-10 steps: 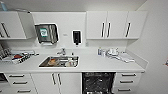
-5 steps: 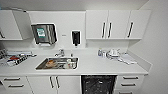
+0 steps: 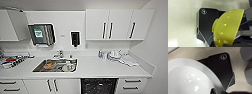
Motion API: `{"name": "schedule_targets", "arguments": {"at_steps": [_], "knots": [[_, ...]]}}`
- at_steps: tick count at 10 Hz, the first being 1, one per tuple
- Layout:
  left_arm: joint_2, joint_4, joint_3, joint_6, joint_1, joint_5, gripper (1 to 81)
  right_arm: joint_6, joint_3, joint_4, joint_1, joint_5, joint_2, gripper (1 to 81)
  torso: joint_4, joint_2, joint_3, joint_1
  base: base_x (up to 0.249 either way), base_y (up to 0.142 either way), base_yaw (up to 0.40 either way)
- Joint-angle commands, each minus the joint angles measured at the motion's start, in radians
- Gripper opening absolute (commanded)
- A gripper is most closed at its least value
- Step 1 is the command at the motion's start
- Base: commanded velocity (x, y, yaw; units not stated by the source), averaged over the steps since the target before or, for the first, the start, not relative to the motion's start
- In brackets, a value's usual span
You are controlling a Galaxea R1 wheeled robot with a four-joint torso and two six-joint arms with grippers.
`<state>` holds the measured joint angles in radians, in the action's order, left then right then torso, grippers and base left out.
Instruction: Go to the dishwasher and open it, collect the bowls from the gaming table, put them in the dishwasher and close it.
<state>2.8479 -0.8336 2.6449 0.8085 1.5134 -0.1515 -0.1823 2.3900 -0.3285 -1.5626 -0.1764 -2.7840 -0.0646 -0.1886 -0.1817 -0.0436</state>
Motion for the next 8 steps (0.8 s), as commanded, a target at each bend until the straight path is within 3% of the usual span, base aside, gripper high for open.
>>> {"name": "schedule_targets", "arguments": {"at_steps": [1,5,8], "knots": [[-0.017,0.005,0.003,-0.003,-0.045,0.035,1.0,0.000,-0.011,0.011,0.035,0.054,0.019,1.0,0.000,0.000,0.000,0.000,0.126,0.000,0.000],[-0.019,0.007,0.003,-0.002,-0.045,0.033,1.0,0.000,-0.014,0.011,0.028,0.054,0.024,1.0,0.000,0.000,0.000,0.000,0.092,0.000,0.000],[-0.022,0.010,-0.002,-0.002,-0.043,0.033,1.0,0.000,-0.067,0.019,0.017,0.054,0.054,1.0,0.000,0.000,0.000,-0.001,0.000,0.000,0.000]]}}
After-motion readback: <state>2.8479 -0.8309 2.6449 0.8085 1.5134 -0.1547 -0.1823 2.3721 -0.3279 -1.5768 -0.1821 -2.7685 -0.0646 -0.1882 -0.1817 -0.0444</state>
